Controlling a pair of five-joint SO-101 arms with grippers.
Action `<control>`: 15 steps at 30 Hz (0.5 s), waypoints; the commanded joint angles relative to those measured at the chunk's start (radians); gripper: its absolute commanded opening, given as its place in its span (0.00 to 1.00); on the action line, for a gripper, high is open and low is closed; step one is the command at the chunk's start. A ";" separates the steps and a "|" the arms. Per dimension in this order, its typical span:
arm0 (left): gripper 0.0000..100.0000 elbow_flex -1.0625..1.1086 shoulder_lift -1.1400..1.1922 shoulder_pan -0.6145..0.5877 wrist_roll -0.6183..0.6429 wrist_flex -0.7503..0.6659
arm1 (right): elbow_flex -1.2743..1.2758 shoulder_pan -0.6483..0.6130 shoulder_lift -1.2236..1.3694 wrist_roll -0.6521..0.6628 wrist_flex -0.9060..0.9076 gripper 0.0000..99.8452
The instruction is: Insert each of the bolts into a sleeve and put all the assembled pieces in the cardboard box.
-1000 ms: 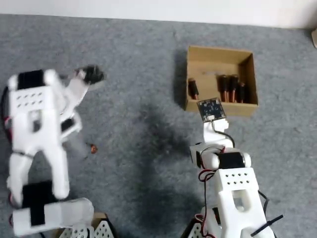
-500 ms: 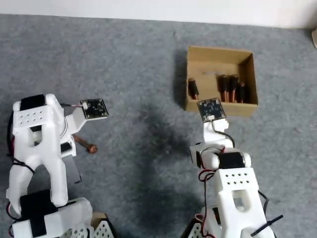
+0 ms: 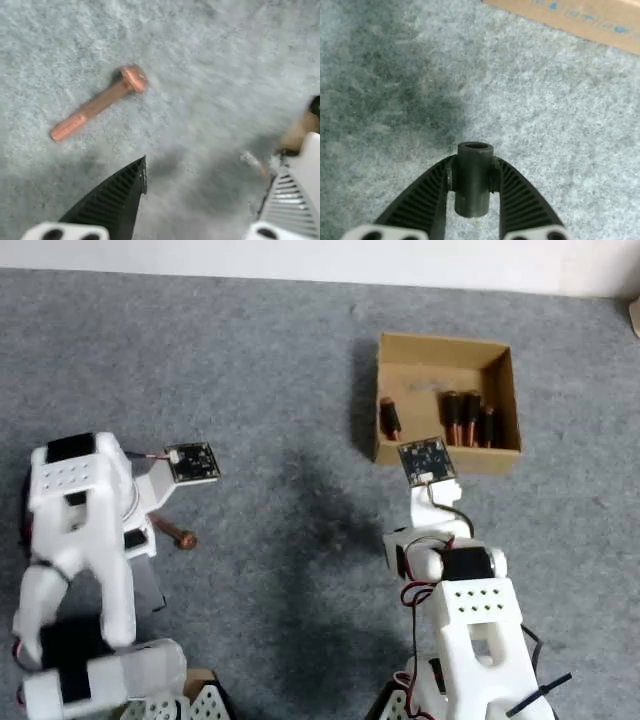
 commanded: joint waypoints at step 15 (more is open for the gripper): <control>0.36 -0.231 0.410 0.031 -0.577 -0.163 | -0.002 0.008 -0.021 0.012 -0.022 0.01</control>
